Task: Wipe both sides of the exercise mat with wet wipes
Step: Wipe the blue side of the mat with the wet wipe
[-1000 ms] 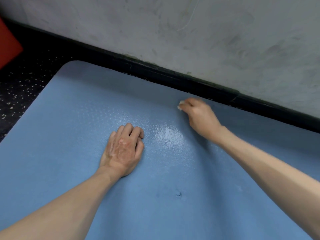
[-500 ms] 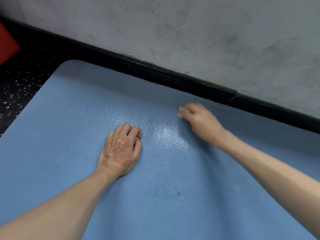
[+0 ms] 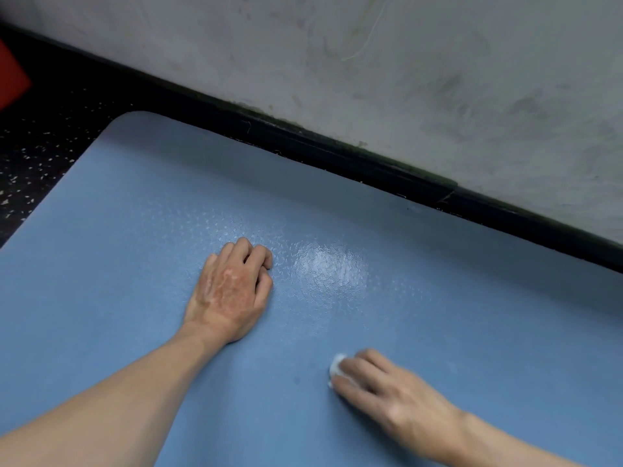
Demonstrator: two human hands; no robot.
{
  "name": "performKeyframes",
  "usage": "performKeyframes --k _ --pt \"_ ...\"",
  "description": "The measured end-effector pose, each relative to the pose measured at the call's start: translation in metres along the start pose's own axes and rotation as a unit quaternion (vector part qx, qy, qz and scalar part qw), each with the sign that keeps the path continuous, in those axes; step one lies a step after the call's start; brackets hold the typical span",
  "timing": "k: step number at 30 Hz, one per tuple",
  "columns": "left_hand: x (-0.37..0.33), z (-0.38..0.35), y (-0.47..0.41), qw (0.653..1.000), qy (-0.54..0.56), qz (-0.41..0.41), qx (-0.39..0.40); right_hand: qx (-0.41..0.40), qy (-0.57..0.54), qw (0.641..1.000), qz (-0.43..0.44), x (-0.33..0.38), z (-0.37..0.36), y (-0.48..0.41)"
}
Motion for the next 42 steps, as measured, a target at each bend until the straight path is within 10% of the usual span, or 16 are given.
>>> performKeyframes --k 11,22,34,42 --pt "0.0 0.001 0.0 1.0 0.01 0.002 0.011 -0.115 0.168 0.957 -0.208 -0.212 0.055 -0.055" --pt "-0.001 0.0 -0.001 1.0 0.012 0.004 0.013 -0.034 0.005 0.998 -0.06 0.0 -0.012 0.005" --pt "0.0 0.0 0.001 1.0 0.012 0.007 0.021 -0.144 0.147 0.947 -0.246 -0.186 0.04 -0.048" --pt "0.0 -0.001 0.0 1.0 0.016 0.007 0.021 -0.111 0.066 0.978 -0.161 -0.046 0.0 -0.026"
Point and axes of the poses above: each hand's wrist, its own y-axis away from the middle knuckle, its own z-axis out of the back of the hand, x = y × z, the point moved 4 cm from there along -y, towards the middle knuckle, and after that the axes turned 15 degrees about z, right-handed, at the moved point
